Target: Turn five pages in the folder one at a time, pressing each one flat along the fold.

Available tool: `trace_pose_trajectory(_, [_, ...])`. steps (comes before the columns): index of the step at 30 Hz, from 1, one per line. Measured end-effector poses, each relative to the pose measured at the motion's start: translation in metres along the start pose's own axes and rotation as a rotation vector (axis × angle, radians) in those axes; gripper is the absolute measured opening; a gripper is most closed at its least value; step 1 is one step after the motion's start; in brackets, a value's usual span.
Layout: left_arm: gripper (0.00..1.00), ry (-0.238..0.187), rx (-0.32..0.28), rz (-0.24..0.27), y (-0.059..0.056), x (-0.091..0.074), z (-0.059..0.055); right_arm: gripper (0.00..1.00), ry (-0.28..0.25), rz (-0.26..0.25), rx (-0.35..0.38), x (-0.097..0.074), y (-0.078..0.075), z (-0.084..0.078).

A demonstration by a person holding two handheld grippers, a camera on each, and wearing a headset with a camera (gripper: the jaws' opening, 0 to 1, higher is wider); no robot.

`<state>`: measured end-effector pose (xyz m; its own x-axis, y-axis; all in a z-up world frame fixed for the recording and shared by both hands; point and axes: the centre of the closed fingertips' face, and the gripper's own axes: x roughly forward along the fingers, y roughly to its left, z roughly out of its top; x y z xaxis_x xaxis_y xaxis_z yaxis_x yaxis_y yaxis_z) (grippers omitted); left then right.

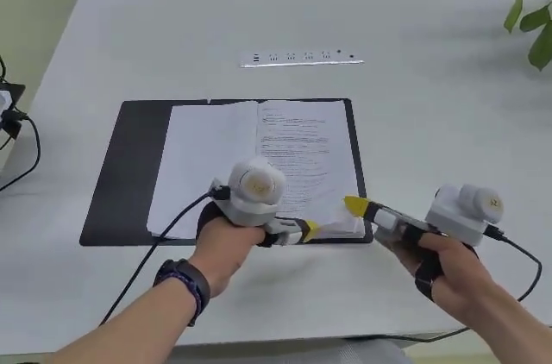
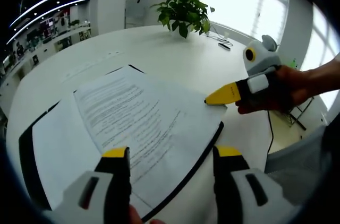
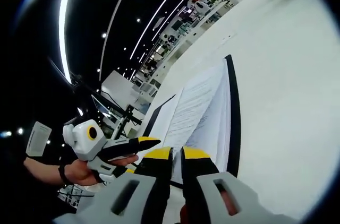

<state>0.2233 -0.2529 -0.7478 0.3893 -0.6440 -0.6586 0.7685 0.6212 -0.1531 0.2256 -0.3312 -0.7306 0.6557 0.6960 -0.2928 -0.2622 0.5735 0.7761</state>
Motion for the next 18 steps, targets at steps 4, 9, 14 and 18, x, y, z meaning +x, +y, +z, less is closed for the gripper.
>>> trace_pose_trajectory(4, [0.63,-0.003,-0.005,0.007,0.003,-0.003,-0.003,0.0,-0.008,0.0,-0.005,0.001,0.0,0.002])
trace_pose_trajectory(9, [0.63,-0.007,-0.011,0.015,0.005,-0.009,-0.005,0.0,-0.003,-0.011,-0.005,0.002,-0.001,0.002])
trace_pose_trajectory(14, [0.63,-0.023,-0.036,0.037,0.012,-0.019,-0.005,0.0,0.003,0.001,-0.001,0.005,0.004,0.0])
trace_pose_trajectory(18, [0.64,-0.037,-0.053,0.055,0.018,-0.025,-0.006,0.0,-0.009,0.017,0.016,0.008,0.01,0.002])
